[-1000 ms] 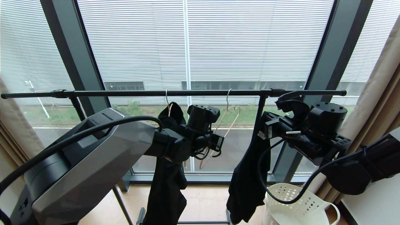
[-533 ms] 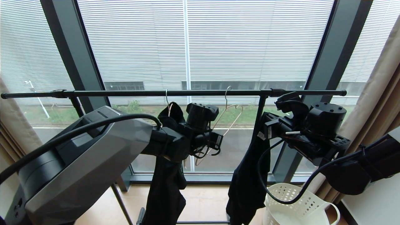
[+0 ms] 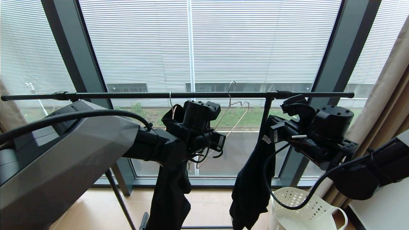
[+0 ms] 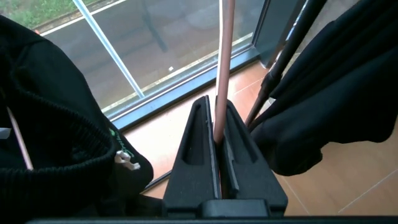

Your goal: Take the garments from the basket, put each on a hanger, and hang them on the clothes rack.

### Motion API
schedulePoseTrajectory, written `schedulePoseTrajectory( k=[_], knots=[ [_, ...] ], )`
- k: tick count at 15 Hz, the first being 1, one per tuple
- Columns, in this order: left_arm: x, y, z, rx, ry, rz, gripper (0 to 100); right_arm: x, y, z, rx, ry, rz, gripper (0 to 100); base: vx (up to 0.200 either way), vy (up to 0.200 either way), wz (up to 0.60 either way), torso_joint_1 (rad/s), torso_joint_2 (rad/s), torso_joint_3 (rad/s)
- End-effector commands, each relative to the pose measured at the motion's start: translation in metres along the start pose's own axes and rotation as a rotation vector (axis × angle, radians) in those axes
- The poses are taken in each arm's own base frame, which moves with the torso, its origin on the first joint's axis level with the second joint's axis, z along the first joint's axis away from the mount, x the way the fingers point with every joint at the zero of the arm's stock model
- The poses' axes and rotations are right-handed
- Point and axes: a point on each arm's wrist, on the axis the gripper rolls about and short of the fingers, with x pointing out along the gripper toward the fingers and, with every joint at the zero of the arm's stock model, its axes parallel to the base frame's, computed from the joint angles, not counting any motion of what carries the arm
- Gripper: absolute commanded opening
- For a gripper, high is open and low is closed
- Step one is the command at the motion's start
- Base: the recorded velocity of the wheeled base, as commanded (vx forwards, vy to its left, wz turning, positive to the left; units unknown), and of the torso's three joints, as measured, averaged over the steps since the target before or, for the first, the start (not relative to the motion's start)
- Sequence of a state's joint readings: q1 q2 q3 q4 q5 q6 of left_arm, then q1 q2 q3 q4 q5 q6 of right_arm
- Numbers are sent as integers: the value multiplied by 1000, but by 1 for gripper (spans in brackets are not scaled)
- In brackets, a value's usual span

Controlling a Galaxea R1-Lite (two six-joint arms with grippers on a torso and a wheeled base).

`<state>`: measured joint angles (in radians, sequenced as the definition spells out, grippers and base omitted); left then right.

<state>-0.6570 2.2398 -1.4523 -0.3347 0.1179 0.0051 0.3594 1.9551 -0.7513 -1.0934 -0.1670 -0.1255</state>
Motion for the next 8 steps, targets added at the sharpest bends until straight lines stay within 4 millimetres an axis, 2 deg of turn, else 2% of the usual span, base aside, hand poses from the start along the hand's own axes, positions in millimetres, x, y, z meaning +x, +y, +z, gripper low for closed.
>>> schedulePoseTrajectory(
  k=[1, 2, 3, 4, 5, 8],
  knots=[
    [-26, 1, 8, 2, -19, -3, 0, 1, 1, -1, -1, 3, 3, 0, 0, 0, 0, 0, 0, 0],
    [-26, 1, 7, 2, -17, -3, 0, 1, 1, -1, -1, 3, 3, 0, 0, 0, 0, 0, 0, 0],
    [-40, -2, 3, 8, -3, -13, 0, 2, 2, -4, -3, 12, 4, 0, 0, 0, 0, 0, 0, 0],
    [-45, -3, 2, 10, -3, -17, 0, 2, 2, -4, -3, 12, 4, 0, 0, 0, 0, 0, 0, 0],
    [-59, -9, -4, 17, -7, -24, 0, 2, 2, -4, -6, 10, 2, 0, 0, 0, 0, 0, 0, 0],
    [-85, -10, -17, 25, -31, -32, 0, 1, 7, -2, -19, 4, 11, 0, 0, 0, 0, 0, 0, 0]
  ],
)
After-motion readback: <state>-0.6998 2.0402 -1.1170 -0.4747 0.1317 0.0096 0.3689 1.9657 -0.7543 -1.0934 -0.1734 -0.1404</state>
